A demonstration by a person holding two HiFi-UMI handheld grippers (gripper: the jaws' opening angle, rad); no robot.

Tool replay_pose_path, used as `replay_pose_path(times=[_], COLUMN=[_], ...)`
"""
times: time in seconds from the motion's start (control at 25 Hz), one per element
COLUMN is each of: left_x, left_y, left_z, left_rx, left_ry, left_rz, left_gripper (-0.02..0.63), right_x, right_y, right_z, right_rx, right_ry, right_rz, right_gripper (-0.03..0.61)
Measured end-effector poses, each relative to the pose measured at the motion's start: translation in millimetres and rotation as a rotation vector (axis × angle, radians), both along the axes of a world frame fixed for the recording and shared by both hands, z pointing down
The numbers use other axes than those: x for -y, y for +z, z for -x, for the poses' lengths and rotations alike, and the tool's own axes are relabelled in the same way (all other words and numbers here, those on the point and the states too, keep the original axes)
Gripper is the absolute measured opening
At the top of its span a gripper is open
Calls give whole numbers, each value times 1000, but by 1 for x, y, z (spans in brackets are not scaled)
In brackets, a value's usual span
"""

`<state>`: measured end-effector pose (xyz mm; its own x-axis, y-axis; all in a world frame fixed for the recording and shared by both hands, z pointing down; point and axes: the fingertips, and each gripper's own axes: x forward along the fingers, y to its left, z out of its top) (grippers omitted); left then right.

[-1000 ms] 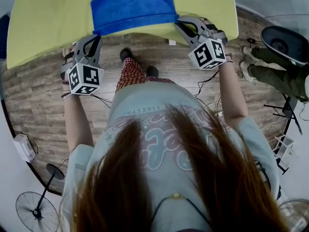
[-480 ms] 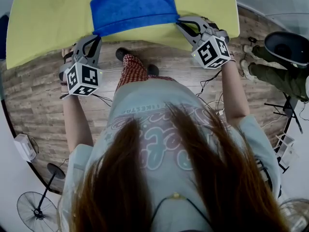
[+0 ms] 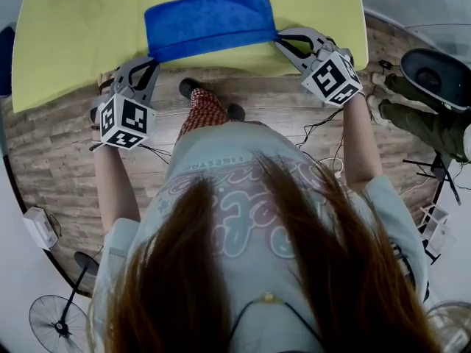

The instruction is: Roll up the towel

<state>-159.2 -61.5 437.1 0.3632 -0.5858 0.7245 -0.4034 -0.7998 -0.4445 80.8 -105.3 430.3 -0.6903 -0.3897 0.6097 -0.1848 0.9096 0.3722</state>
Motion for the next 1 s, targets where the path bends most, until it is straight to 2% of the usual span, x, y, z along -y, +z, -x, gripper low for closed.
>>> replay_pose_path(times=[0.4,1.0], left_x=[20,48], left_y=[-5,-7], left_z=[5,9], left_rx=[-2,35], left_ry=[7,-5], left_rz=[11,11], left_gripper=[25,26], right_x=[25,49], right_y=[-5,-3], right_z=[5,10], right_rx=[14,6], right_ry=[24,24], right_rz=[10,-7], right_gripper=[26,31])
